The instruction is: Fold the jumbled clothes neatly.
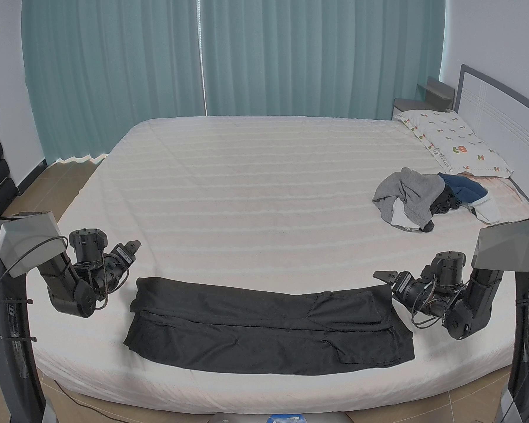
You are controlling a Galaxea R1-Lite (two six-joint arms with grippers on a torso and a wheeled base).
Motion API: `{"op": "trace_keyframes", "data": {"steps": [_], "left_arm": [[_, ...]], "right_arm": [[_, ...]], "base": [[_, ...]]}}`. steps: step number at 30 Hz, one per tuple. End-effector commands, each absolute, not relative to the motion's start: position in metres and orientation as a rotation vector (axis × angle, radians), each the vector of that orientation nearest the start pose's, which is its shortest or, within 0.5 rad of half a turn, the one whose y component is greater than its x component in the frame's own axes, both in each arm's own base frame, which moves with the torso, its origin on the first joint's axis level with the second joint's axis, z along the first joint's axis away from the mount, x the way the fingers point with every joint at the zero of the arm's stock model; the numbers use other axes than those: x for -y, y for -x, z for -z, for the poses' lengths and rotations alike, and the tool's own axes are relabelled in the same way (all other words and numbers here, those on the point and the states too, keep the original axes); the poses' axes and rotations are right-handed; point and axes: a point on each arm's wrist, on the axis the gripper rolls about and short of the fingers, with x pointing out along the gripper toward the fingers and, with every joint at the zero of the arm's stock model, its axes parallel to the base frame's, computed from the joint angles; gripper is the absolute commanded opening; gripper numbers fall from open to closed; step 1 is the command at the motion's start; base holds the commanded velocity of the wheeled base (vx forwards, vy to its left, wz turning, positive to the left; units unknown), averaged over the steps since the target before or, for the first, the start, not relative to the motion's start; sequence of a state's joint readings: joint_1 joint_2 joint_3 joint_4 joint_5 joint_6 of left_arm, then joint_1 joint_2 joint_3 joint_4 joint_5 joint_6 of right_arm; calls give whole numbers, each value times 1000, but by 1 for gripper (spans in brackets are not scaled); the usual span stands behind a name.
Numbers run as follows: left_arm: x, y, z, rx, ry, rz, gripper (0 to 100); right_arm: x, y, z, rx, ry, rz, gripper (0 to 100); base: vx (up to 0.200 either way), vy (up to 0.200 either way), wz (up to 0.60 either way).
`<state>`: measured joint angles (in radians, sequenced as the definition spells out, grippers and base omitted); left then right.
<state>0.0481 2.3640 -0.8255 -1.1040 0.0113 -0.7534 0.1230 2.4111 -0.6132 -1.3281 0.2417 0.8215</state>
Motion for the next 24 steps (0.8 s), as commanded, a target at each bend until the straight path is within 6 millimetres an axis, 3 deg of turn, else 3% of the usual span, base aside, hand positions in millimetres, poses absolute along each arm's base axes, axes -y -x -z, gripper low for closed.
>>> {"op": "trace_keyframes", "data": {"steps": [1, 6, 12, 15, 20, 24], "left_arm": [[-18, -357, -19, -406, 760, -203, 100], [-14, -316, -6, -558, 815, -183, 100], [-11, -285, 6, -645, 842, -184, 100], [-10, -279, 12, -644, 840, -167, 100], [-7, -283, 36, -614, 794, -159, 100], [0, -282, 51, -643, 695, -160, 100]], "right_arm": [[-50, -319, -1, -602, -819, -159, 100], [-57, -286, 13, -700, -803, -121, 100], [-56, -263, 10, -651, -910, -81, 100], [-55, -258, 15, -663, -956, -67, 100], [-55, -260, 32, -712, -974, -23, 100], [-53, -259, 31, -711, -981, -20, 100]], "base": [[0, 0, 0], [-120, 0, 0], [-200, 0, 0], [-200, 0, 0], [0, 0, 0], [0, 0, 0]]}}
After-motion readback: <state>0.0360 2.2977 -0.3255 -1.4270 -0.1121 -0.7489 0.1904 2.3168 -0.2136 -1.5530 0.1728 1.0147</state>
